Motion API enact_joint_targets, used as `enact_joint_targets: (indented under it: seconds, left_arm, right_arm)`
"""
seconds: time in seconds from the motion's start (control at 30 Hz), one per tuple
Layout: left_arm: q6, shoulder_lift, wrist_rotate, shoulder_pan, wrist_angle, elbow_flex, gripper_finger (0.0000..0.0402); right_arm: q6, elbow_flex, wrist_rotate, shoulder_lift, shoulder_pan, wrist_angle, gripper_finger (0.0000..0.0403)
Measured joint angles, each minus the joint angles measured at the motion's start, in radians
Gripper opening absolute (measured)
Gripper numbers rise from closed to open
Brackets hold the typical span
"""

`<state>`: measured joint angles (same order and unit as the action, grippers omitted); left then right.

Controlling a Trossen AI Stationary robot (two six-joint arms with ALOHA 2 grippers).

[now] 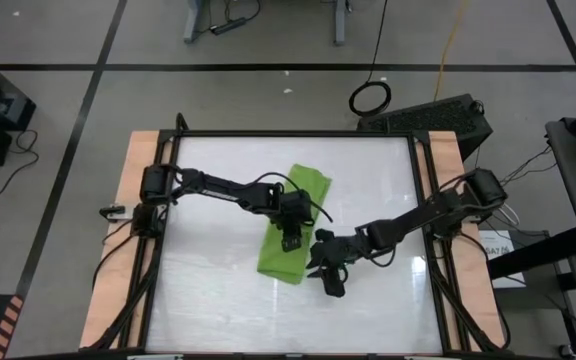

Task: Roll towel into tight, uniform cylinder
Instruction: Roll the green towel

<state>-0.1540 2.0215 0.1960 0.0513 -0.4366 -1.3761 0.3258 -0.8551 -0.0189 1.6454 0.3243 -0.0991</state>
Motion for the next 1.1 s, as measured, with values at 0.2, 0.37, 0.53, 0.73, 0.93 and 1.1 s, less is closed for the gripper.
enact_joint_targets:
  seconds: [0.2,0.37,0.53,0.73,0.93,1.1]
  left_arm:
    - [0.073,-0.037,-0.005,-0.019,-0.114,-0.083,0.0161]
    - [0.089,-0.079,-0.017,-0.063,-0.121,-0.096,0.0161]
    - [0.114,-0.090,-0.028,-0.131,-0.159,-0.097,0.0161]
    - [0.168,-0.091,-0.152,-0.211,-0.211,-0.094,0.0161]
    - [0.162,-0.091,-0.181,-0.251,-0.196,-0.094,0.0161]
    - [0.160,-0.091,-0.240,-0.272,-0.188,-0.094,0.0161]
  right_arm:
    - [-0.035,0.000,0.042,-0.017,0.012,0.082,0.0105]
    - [-0.009,0.001,0.043,-0.009,0.012,0.146,0.0105]
    - [0.038,0.000,0.051,-0.009,0.025,0.226,0.0105]
    - [0.102,0.026,0.122,-0.009,0.080,0.251,0.0105]
    - [0.208,0.083,0.131,-0.010,0.117,0.241,0.0105]
    - [0.270,0.103,0.137,-0.013,0.146,0.237,0.0105]
